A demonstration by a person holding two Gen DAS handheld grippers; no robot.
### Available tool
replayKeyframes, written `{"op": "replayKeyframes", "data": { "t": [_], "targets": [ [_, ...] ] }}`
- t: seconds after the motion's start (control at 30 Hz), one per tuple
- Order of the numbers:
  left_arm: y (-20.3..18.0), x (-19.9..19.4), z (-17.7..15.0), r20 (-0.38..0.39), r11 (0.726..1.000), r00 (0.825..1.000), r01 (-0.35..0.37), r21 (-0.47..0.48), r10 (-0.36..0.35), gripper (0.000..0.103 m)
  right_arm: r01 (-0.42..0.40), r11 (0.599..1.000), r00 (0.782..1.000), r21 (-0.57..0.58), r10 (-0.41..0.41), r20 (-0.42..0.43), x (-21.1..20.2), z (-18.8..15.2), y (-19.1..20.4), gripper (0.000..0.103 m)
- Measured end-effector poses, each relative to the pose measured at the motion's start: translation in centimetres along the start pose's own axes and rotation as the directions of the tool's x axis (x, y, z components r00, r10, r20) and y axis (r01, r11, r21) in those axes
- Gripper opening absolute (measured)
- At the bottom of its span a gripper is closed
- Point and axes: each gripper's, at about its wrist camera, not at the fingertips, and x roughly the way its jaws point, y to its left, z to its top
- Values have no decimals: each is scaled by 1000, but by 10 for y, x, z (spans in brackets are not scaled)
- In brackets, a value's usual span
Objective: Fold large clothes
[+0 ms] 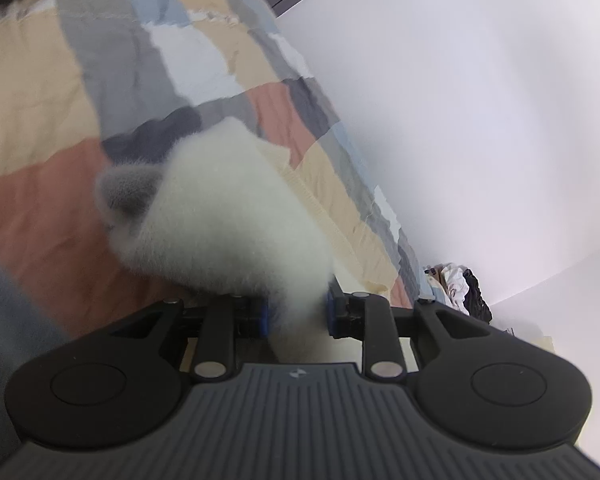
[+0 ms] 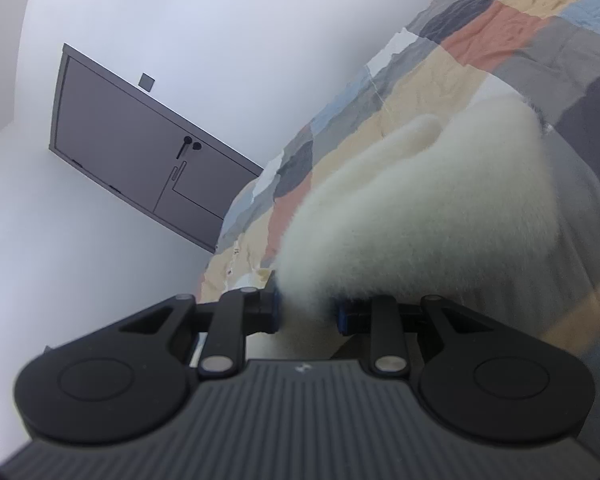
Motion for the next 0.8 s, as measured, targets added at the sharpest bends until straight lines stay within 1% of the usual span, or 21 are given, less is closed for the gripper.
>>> {"op": "replayKeyframes", "data": {
  "t": [0.13,0.23,0.3,0.43,0.57,0.73,0.8],
  "targets": [
    [6,0,0,-24,999,1000,3,-38,-4,36,20,1000,1000,5,-20,-21,3,-2,-4,31],
    [5,3,8,-22,999,1000,21,-50,-23,39,-3,998,999,55,5,-32,8,4,-8,36],
    [1,9,14,-19,998,999,28,-58,-29,40,-22,997,999,74,25,-29,9,8,-8,39],
    [-12,22,28,-10,999,1000,25,-35,-25,40,-36,993,998,113,40,-40,20,22,-7,39],
    [-24,38,44,-5,1000,1000,13,-21,-13,40,-40,992,998,117,45,-42,34,33,-1,39],
    [-36,66,66,-9,1000,1000,-4,12,4,40,-34,988,998,148,42,-46,61,46,3,39],
    [-41,79,74,-9,999,1000,-19,30,19,40,-23,991,998,131,29,-50,73,51,7,39]
  ]
}}
